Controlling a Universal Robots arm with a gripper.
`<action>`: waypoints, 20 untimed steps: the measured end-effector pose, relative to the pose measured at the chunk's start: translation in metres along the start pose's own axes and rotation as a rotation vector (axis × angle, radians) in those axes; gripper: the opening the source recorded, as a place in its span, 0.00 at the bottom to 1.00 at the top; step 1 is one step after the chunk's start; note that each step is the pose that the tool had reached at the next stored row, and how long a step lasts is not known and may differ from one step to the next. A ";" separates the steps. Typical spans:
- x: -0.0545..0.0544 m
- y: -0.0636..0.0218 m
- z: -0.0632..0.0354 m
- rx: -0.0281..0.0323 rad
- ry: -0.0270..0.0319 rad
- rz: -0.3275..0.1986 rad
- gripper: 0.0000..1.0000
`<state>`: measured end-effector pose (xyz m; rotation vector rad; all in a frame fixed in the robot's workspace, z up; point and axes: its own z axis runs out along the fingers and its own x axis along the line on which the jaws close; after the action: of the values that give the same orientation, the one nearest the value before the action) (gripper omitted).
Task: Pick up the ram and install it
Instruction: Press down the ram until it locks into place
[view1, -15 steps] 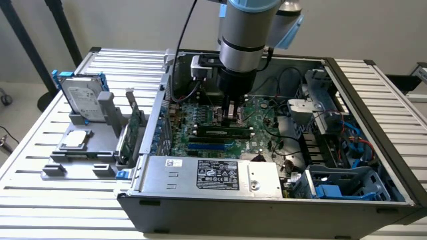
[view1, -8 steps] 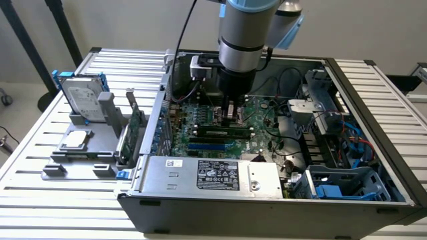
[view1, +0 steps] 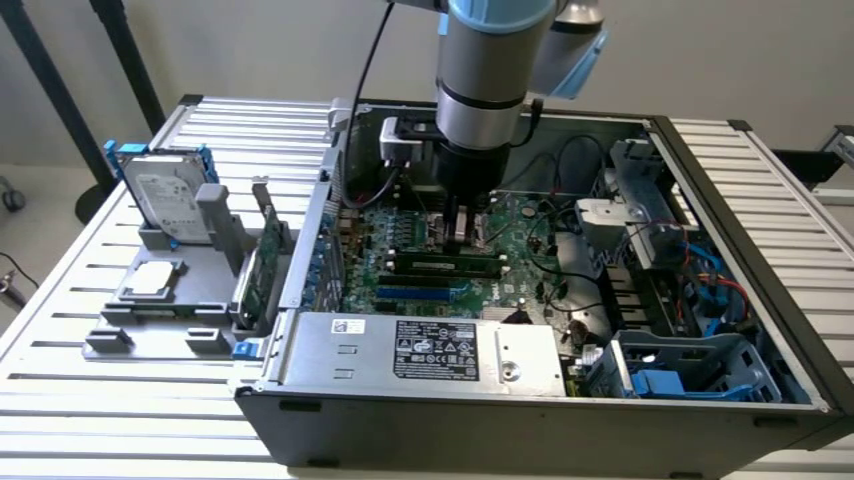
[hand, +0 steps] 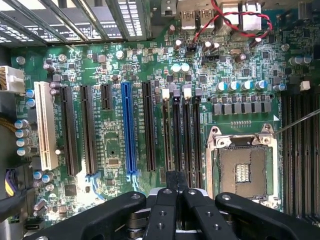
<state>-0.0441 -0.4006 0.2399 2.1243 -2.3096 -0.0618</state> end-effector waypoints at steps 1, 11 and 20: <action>0.000 0.0000 0.0012 0.0010 -0.0002 -0.001 0.11; 0.000 -0.0001 0.0066 0.0074 -0.0004 -0.006 0.11; 0.000 -0.0001 0.0116 0.0124 -0.0004 -0.011 0.11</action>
<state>-0.0443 -0.4001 0.2283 2.1426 -2.3052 -0.0481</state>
